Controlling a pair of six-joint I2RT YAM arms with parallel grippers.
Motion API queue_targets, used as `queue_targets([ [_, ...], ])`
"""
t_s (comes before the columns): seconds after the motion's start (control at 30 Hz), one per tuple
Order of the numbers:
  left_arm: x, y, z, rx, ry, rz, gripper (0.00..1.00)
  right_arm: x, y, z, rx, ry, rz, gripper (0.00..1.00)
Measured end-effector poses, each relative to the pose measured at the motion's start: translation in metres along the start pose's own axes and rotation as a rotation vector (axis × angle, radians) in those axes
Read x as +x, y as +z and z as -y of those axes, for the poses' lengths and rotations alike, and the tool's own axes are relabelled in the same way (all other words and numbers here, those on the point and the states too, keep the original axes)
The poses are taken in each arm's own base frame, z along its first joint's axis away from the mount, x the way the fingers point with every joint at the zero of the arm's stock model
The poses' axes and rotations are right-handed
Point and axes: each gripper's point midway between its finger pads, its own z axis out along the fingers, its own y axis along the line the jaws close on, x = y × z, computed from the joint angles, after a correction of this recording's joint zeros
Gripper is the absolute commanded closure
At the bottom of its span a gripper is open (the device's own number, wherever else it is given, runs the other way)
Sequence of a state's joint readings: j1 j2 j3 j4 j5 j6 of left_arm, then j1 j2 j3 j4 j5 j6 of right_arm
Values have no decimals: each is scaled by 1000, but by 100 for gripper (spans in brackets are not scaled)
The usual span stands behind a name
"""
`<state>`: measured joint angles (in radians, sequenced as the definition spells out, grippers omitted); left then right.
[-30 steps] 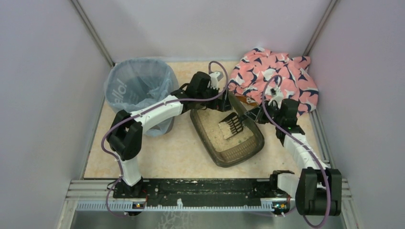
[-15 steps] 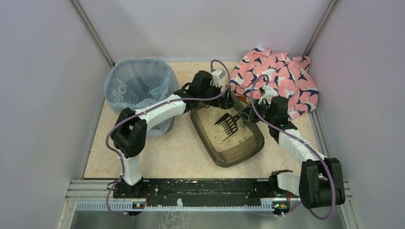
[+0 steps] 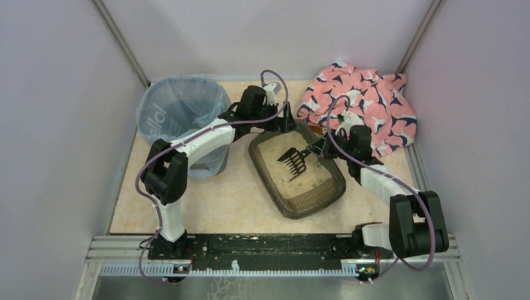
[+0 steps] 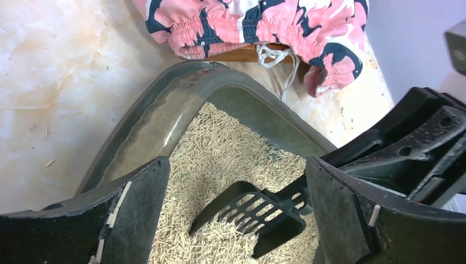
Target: Clean the litter box
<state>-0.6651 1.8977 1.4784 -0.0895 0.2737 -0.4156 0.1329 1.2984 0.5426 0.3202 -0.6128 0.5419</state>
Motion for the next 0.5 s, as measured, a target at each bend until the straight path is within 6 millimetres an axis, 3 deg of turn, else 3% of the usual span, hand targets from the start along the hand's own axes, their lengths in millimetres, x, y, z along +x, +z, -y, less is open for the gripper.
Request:
queue_targets([
  [0.1,-3,-2,0,1,1,7,1,-14,-6,-3,58,-42,28,100],
  [0.3,-10,-9,8,13,10,26,1,-65,-13,-14,127,-138,140,100],
  [0.5,-15,-15,12,19,22,39,1,-69,4,5,172,-122,129,100],
])
